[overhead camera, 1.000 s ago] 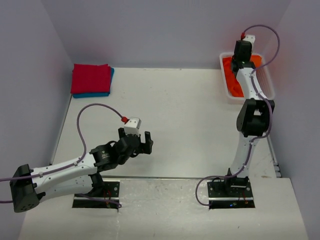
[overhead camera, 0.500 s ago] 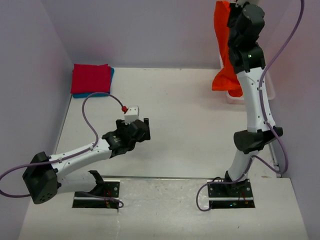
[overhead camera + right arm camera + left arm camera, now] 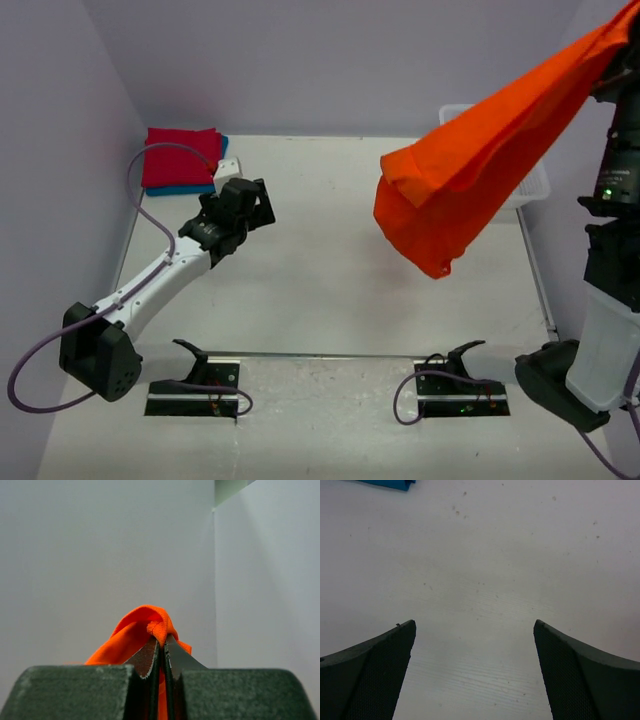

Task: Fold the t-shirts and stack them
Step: Move the tshirt to the center of the board

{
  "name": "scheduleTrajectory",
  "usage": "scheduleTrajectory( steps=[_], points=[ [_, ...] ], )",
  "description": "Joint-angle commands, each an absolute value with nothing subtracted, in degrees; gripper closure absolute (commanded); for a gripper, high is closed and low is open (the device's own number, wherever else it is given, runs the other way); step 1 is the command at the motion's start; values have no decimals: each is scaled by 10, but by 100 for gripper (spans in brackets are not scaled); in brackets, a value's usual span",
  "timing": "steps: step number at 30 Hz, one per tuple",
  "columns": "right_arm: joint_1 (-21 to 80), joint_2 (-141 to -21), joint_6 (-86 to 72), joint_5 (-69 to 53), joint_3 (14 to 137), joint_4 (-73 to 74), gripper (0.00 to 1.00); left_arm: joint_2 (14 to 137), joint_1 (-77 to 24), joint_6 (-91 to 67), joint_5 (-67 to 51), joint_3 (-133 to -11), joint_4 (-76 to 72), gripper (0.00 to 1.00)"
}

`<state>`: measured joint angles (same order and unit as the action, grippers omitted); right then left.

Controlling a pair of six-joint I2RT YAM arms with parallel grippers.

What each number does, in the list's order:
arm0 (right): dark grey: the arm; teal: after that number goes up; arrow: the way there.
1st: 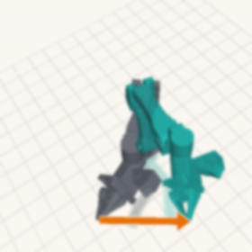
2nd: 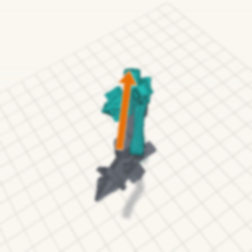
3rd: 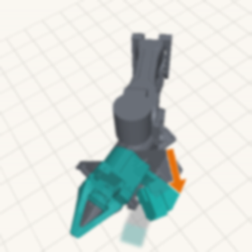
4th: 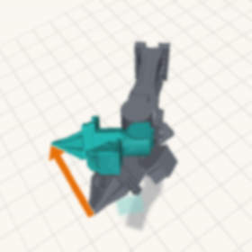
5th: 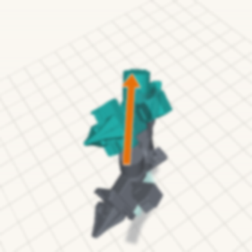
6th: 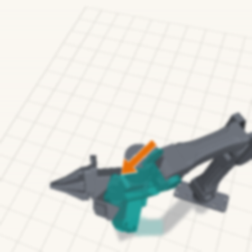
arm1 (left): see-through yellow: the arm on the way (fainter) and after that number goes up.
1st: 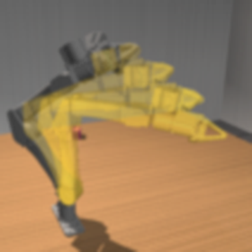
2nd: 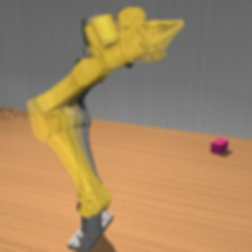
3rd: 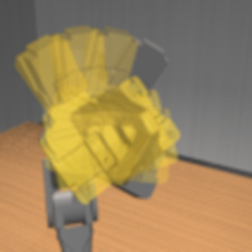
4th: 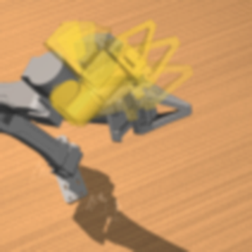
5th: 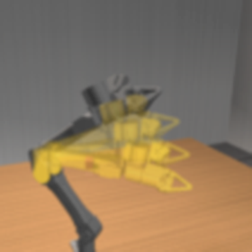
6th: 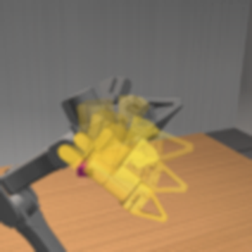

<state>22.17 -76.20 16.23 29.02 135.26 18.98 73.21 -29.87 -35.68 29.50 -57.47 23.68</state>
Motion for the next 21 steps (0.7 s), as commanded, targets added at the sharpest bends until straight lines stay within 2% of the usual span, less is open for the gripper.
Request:
scheduleTrajectory(
  steps=[1, 6, 9, 11, 13, 16, 21],
  points=[
    [224, -740, 213, 320, 1323, 187, 100, 708, -285, -331, 286, -607, 273, 0],
    [224, -673, 205, 297, 1238, 186, 100, 679, -278, -331, 302, -629, 308, 0],
    [224, -679, 158, 251, 1232, 237, 100, 657, -277, -330, 316, -628, 318, 0],
    [225, -697, 95, 176, 1242, 291, 100, 644, -277, -329, 329, -628, 332, 0],
    [239, -739, 52, 98, 1259, 335, 100, 629, -277, -323, 335, -625, 336, 0],
    [299, -819, 33, 74, 1273, 345, 100, 620, -277, -324, 366, -627, 357, 0],
    [373, -997, 4, 11, 1409, 410, 100, 597, -277, -329, 373, -628, 374, 0]
  ],
)
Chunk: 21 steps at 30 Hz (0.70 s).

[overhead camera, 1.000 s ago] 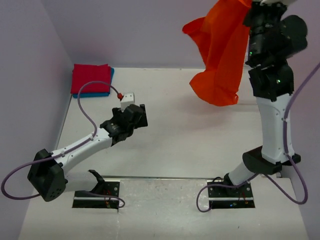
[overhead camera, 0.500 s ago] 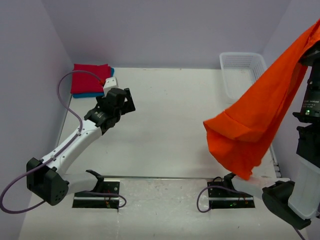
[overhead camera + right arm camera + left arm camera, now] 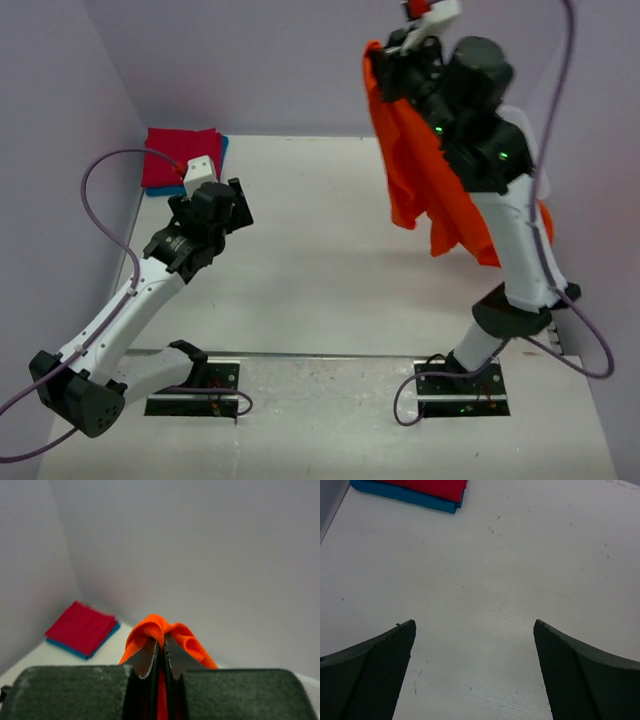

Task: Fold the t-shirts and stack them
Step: Move the tshirt to the center of the board

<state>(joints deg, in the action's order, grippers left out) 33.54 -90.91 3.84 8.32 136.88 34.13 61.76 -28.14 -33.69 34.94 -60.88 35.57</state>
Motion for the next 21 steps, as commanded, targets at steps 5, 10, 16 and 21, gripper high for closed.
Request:
scheduleTrajectory(
  steps=[5, 10, 16, 21],
  points=[
    [420, -1057, -39, 1, 1450, 413, 1, 588, -277, -331, 384, -642, 398, 0],
    [362, -905, -87, 76, 1214, 331, 1, 590, -277, -327, 389, -643, 413, 0],
    [284, -796, -133, 153, 1030, 378, 16, 633, -278, -303, 285, -617, 361, 0],
    [241, -758, -177, 114, 812, 338, 58, 658, -281, -309, 200, -589, 291, 0]
  ],
)
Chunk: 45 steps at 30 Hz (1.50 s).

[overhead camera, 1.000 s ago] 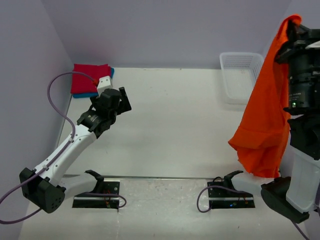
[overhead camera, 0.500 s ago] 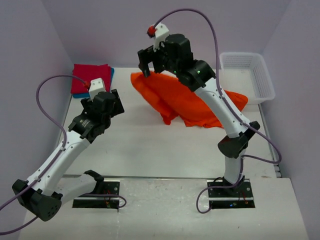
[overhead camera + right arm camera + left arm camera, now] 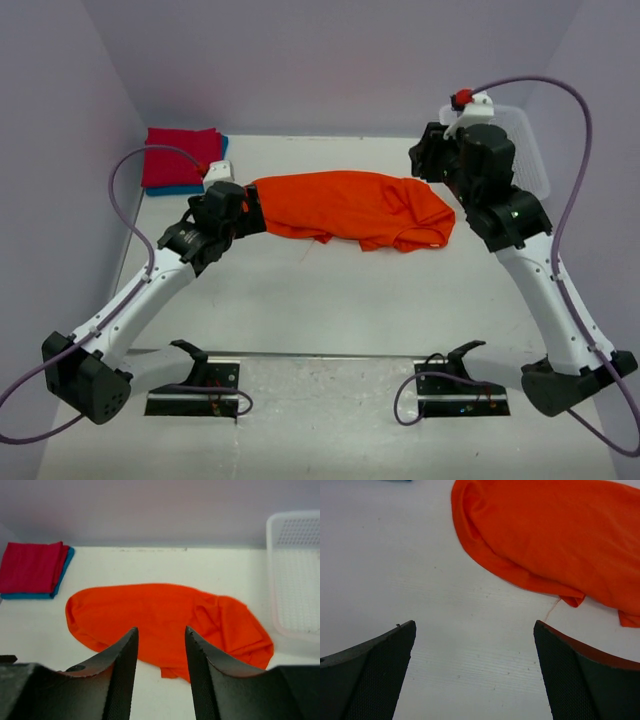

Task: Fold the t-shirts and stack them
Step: Move the tshirt to the center of the board, then flatten out the tshirt

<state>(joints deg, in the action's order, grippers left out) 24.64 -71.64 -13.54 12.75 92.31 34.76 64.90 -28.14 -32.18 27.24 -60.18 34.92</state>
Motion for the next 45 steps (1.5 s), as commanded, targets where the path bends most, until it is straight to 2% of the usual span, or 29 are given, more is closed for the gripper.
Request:
scheduleTrajectory(
  steps=[1, 2, 5, 6, 10, 13, 20, 36, 38, 41, 45],
  points=[
    [241, -760, -182, 100, 783, 310, 58, 662, -282, -309, 193, -585, 285, 0],
    [240, -766, -186, 62, 760, 296, 58, 665, -283, -311, 187, -584, 281, 0],
    [240, -812, -205, 23, 704, 273, 41, 670, -283, -309, 178, -587, 278, 0],
    [239, -823, -212, 23, 683, 266, 41, 666, -283, -304, 179, -589, 279, 0],
    [240, -863, -246, 28, 648, 239, 49, 647, -283, -296, 192, -592, 287, 0],
    [238, -874, -253, 47, 636, 236, 51, 638, -283, -289, 193, -594, 293, 0],
    [217, -890, -263, 49, 591, 213, 53, 628, -283, -283, 197, -589, 298, 0],
    [193, -941, -271, 17, 600, 188, 56, 621, -283, -274, 194, -591, 298, 0],
    [193, -951, -272, 14, 602, 184, 64, 618, -283, -272, 198, -591, 298, 0],
    [193, -968, -269, 5, 613, 180, 94, 620, -283, -272, 197, -588, 298, 0],
    [194, -961, -260, 6, 628, 178, 100, 619, -283, -273, 196, -577, 294, 0]
  ],
)
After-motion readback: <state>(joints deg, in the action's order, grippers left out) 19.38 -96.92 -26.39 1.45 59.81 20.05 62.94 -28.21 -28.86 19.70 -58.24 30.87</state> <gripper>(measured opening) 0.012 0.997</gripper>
